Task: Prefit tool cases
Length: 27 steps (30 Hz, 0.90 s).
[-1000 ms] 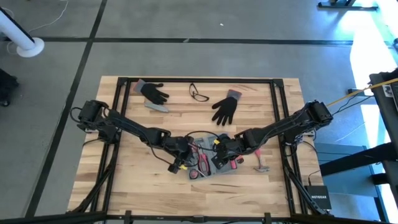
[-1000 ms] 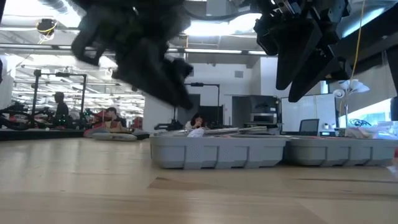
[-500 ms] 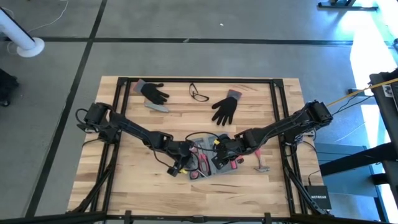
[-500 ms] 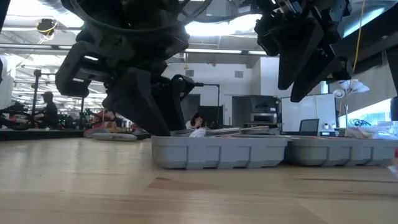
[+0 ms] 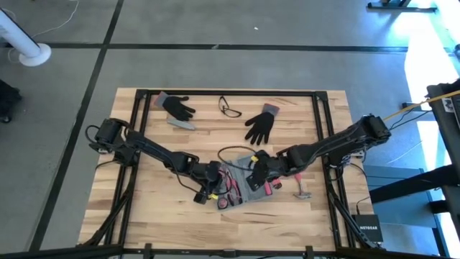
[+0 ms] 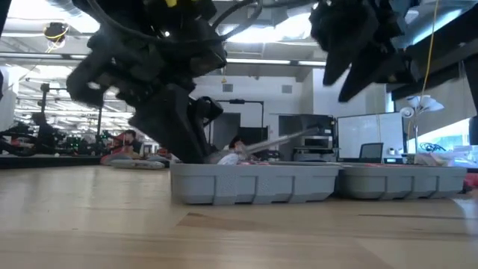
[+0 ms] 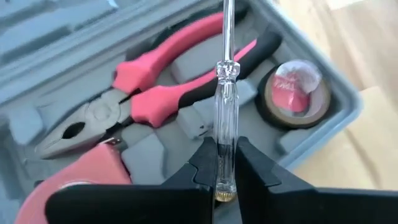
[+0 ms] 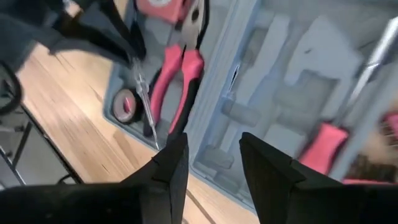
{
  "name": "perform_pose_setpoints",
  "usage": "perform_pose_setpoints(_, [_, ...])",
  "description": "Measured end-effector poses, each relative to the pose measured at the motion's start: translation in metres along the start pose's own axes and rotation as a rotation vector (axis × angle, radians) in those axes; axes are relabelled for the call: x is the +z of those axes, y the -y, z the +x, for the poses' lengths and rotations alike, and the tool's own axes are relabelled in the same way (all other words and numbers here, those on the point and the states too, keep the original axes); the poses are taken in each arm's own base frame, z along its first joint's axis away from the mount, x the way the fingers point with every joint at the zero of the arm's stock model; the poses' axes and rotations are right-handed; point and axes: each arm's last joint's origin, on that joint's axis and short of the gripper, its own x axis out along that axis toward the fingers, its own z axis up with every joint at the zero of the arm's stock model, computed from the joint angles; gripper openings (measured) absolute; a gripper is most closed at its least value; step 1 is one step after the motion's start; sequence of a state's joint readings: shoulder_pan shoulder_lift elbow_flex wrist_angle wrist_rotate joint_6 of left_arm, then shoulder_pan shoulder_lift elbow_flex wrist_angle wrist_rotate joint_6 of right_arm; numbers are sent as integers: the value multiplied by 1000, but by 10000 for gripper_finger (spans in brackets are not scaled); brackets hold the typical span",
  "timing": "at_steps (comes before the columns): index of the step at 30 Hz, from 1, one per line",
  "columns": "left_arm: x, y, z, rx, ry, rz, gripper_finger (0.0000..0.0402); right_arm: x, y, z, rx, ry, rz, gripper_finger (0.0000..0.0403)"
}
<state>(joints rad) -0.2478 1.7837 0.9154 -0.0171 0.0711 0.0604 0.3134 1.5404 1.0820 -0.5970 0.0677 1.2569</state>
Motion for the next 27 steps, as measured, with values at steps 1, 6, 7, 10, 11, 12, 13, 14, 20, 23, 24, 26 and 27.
perform_pose_setpoints(1, [1,0,-4,1,1,-17,25,0,3,-5,-17,5,10,138])
perform_pose_setpoints(6, [1,-4,-27,7,-55,-95,25,-9,31,-18,-303,-56,167,136])
perform_pose_setpoints(7, [1,-4,-32,9,-66,-111,25,-10,35,-19,-344,-67,174,132])
perform_pose_setpoints(10, [3,-5,-48,15,-59,-189,25,-14,43,-14,-368,-105,185,87])
perform_pose_setpoints(11, [4,-5,-53,17,-57,-219,25,-15,44,-9,-361,-119,190,61])
perform_pose_setpoints(12, [4,-5,-57,19,-60,-252,25,-16,46,-5,-352,-131,193,33])
perform_pose_setpoints(13, [4,-5,-61,28,-54,-282,25,-19,48,-1,-355,-145,192,17])
perform_pose_setpoints(14, [4,-4,-64,34,-47,-309,25,-22,50,4,-374,-153,193,12])
perform_pose_setpoints(20, [-20,-1,-69,46,-78,-490,25,-30,61,22,-419,-115,258,1])
perform_pose_setpoints(23, [-29,-1,-70,46,-55,-573,25,-31,61,33,-402,-106,262,0])
perform_pose_setpoints(24, [-32,-1,-70,47,-50,-601,25,-31,60,36,-395,-103,270,0])
perform_pose_setpoints(26, [-34,0,-72,45,-38,-651,25,-30,58,42,-376,-97,284,0])
perform_pose_setpoints(27, [-35,1,-74,43,-30,-662,25,-30,57,46,-371,-97,285,0])
